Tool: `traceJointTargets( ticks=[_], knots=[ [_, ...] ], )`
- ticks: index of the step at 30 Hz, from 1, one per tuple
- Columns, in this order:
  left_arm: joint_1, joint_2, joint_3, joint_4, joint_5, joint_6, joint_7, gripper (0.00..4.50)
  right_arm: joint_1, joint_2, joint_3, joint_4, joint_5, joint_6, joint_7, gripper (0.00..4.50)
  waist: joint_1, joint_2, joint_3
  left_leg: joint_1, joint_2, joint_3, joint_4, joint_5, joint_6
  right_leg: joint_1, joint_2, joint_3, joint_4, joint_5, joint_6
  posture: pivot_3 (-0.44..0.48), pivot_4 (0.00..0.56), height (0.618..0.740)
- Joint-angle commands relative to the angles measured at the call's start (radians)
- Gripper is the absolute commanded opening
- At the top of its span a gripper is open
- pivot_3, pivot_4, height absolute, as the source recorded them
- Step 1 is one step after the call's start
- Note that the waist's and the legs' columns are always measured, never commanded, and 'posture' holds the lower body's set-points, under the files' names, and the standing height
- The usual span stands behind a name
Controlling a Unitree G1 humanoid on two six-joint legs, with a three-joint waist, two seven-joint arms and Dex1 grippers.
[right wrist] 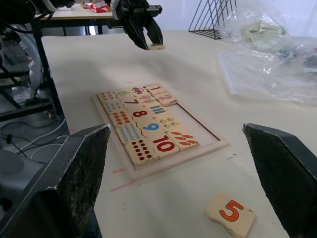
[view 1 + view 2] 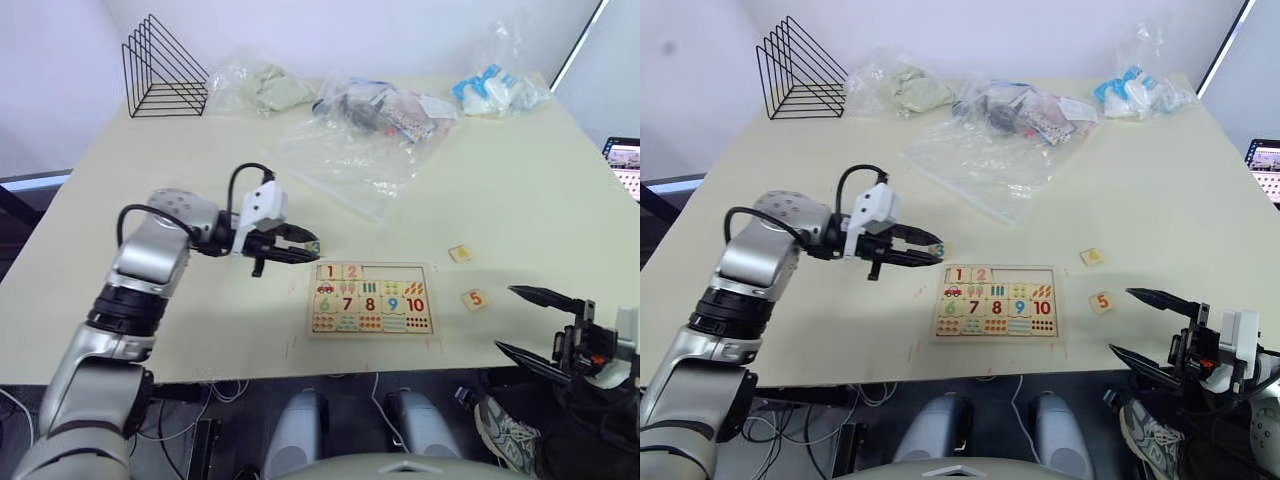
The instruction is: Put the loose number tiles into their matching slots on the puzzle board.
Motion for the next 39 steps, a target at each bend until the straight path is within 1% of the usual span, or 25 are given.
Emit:
traceJointTargets(
  ticks=[1, 11, 21, 33, 39],
  knots=[
    [-0.05, -0.021, -0.032, -0.021, 0.025, 0.014, 0.018, 0.94, 0.005, 0.002, -0.011, -0.039, 0.008, -0.011, -0.017, 4.5, 0.0, 0.0, 0.0, 0.0, 0.0, 0.0, 0.0, 0.0, 0.0, 0.0, 0.0, 0.0, 0.0, 0.0, 0.0, 0.0, 0.15, 0.74],
    [-0.112, -0.157, -0.156, 0.013, 0.125, 0.02, 0.092, 0.94, 0.025, 0.011, -0.016, -0.041, 0.007, -0.029, -0.026, 4.5, 0.001, 0.0, 0.0, 0.0, 0.0, 0.0, 0.0, 0.0, 0.0, 0.0, 0.0, 0.0, 0.0, 0.0, 0.0, 0.0, 0.15, 0.74],
    [-0.144, -0.266, -0.222, 0.085, 0.185, 0.06, 0.15, 0.94, 0.06, 0.015, -0.024, -0.069, 0.009, -0.034, -0.049, 4.5, 0.001, 0.0, 0.0, 0.0, 0.0, 0.0, 0.0, 0.0, 0.0, 0.0, 0.0, 0.0, 0.0, 0.0, 0.0, 0.0, 0.15, 0.74],
    [-0.138, -0.312, -0.242, 0.139, 0.219, 0.043, 0.162, 0.94, 0.086, 0.0, -0.03, -0.113, 0.015, -0.014, -0.084, 4.5, 0.001, 0.0, 0.0, 0.0, 0.0, 0.0, 0.0, 0.0, 0.0, 0.0, 0.0, 0.0, 0.0, 0.0, 0.0, 0.0, 0.15, 0.74],
    [-0.131, -0.312, -0.254, 0.142, 0.228, 0.028, 0.16, 0.94, 0.079, -0.011, -0.024, -0.129, 0.014, 0.003, -0.103, 4.5, 0.001, 0.0, 0.0, 0.0, -0.001, 0.0, 0.0, 0.0, 0.0, 0.0, 0.0, 0.0, 0.0, 0.0, 0.0, 0.0, 0.15, 0.74]
  ],
)
